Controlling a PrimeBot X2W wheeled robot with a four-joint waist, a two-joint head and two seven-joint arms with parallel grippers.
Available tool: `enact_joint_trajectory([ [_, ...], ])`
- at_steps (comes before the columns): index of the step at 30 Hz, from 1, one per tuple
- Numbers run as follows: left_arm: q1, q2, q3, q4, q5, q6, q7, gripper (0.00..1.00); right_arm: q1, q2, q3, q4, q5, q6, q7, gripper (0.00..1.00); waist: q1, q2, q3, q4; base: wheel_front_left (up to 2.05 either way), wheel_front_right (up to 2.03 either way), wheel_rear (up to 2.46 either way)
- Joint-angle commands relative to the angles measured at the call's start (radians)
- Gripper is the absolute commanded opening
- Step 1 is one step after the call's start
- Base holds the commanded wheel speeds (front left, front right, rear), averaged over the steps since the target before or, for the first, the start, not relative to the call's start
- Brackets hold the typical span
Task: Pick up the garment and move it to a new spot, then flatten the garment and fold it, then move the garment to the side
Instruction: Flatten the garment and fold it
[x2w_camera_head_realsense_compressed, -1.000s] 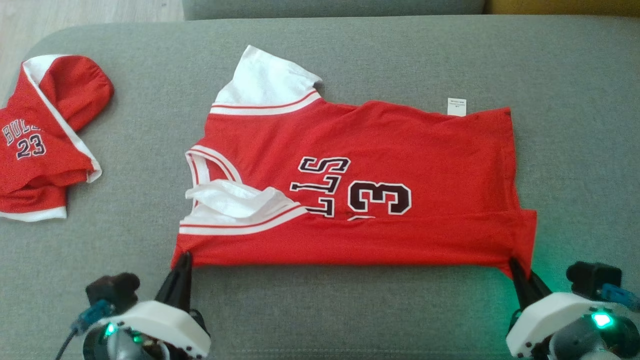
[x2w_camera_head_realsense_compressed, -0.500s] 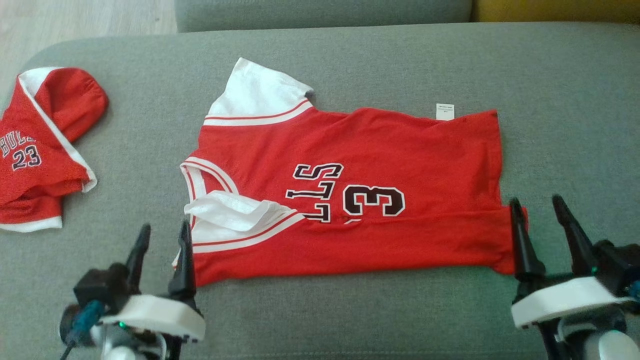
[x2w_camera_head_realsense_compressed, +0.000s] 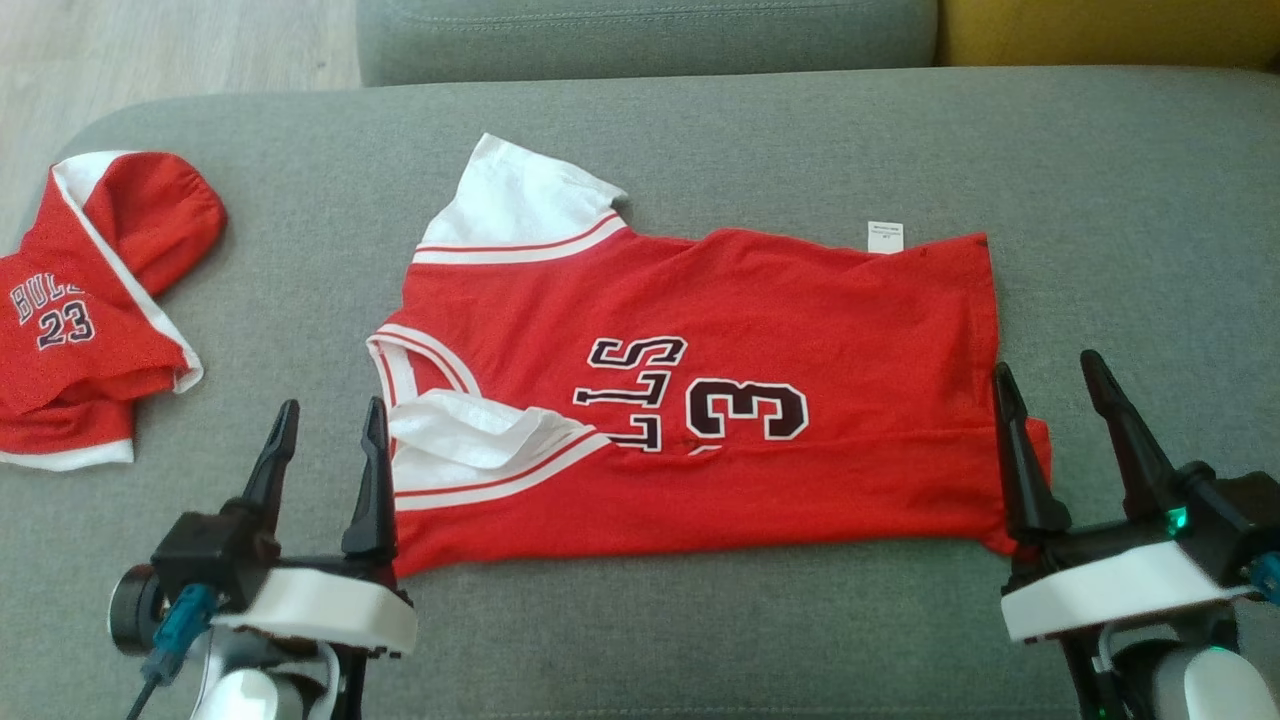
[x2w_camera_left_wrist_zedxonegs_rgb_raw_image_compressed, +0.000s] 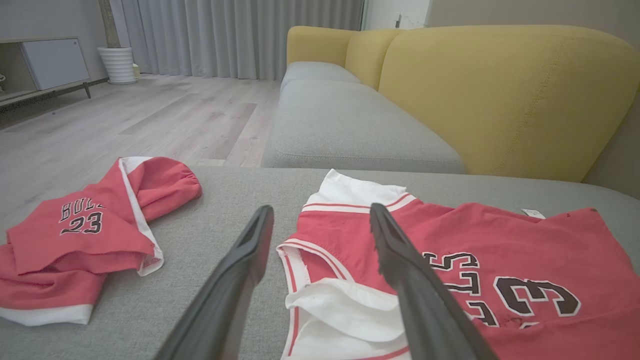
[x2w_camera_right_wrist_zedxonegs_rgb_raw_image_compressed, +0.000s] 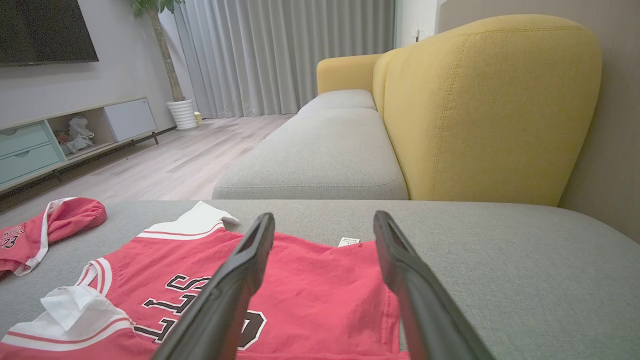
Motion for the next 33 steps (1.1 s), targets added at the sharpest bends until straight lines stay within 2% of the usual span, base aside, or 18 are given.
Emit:
enact_joint_trajectory([
  [1, -0.034, 0.017, 0.03, -0.034, 0.0, 0.005, -0.003, 1.0, -0.022, -0.008, 0.025, -0.042, 0.002, 0.007, 0.002, 1.0, 0.0, 0.0, 0.0, 0.002, 0.0, 0.0, 0.0],
  [8, -0.112, 0.011, 0.017, -0.003, -0.037, -0.039, 0.008, 1.0, -0.037, -0.005, 0.012, -0.053, 0.001, 0.007, 0.008, 1.0, 0.0, 0.0, 0.043, 0.013, 0.0, 0.0, 0.0],
  [14, -0.368, -0.011, -0.002, 0.123, -0.067, -0.106, 0.043, 1.0, -0.099, -0.006, 0.012, -0.078, -0.014, 0.007, 0.016, 1.0, 0.0, 0.0, 0.165, 0.015, 0.0, 0.0, 0.0],
  [15, -0.368, -0.011, -0.002, 0.123, -0.067, -0.106, 0.043, 1.0, -0.099, -0.006, 0.012, -0.078, -0.014, 0.007, 0.016, 1.0, 0.0, 0.0, 0.165, 0.015, 0.0, 0.0, 0.0],
  [21, -0.689, -0.025, -0.002, 0.362, -0.096, -0.181, 0.075, 1.0, -0.18, -0.006, 0.022, -0.09, -0.028, 0.007, 0.018, 1.0, 0.0, 0.0, 0.31, -0.023, 0.0, 0.0, 0.0],
  [25, -0.871, -0.013, 0.002, 0.559, -0.1, -0.222, 0.076, 1.0, -0.223, -0.005, 0.041, -0.076, -0.029, 0.007, 0.006, 1.0, 0.0, 0.0, 0.383, -0.062, 0.0, 0.0, 0.0],
  [33, -1.098, 0.033, -0.016, 0.903, -0.104, -0.274, 0.079, 1.0, -0.269, 0.002, 0.088, -0.026, -0.012, 0.007, -0.034, 1.0, 0.0, 0.0, 0.465, -0.14, 0.0, 0.0, 0.0],
])
